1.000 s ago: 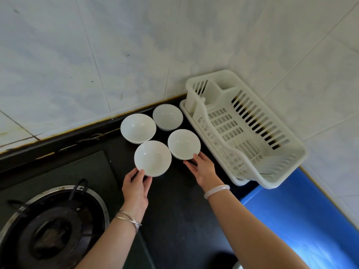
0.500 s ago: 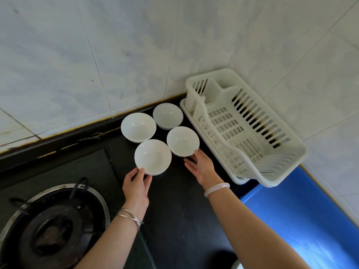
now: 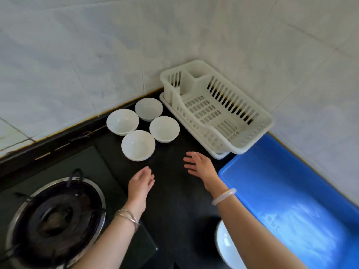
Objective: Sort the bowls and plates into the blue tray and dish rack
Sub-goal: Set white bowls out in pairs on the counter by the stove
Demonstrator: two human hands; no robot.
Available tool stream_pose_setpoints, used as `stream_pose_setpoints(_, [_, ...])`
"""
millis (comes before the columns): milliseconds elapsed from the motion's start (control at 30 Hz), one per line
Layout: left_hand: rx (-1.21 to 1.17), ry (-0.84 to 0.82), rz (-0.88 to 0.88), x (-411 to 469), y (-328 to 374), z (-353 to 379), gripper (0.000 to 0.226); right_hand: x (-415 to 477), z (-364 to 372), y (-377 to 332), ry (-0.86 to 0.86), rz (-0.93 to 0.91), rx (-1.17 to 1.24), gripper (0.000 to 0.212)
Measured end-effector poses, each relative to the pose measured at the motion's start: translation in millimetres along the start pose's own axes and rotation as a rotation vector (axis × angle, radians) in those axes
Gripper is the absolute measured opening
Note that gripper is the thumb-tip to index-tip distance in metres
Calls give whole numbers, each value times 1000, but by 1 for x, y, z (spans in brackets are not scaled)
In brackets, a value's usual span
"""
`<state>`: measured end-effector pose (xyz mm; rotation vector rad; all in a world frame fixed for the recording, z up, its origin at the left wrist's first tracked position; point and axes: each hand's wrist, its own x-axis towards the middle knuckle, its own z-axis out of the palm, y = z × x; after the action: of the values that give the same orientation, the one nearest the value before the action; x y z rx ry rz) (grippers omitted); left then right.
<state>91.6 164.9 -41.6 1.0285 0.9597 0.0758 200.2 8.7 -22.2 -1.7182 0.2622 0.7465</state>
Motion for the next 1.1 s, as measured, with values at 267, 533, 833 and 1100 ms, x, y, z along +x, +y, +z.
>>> stream_pose_setpoints(267, [553,-329,102,-66,-50,33,34,-102,-89,71,242,-213,-420,26])
stream_pose_setpoints(533, [850,-593,94,-118,-114,62,39,-172,-138,149,475,-45,-878,36])
stream_pose_setpoints(833, [716,-558,-7,-125,-133,65,46,-177,-130,154,587,21,-698,22])
stream_pose_setpoints(1100, [606,-562,-169,-122,-141,55,42,-177,-129,143,605,3,-808,6])
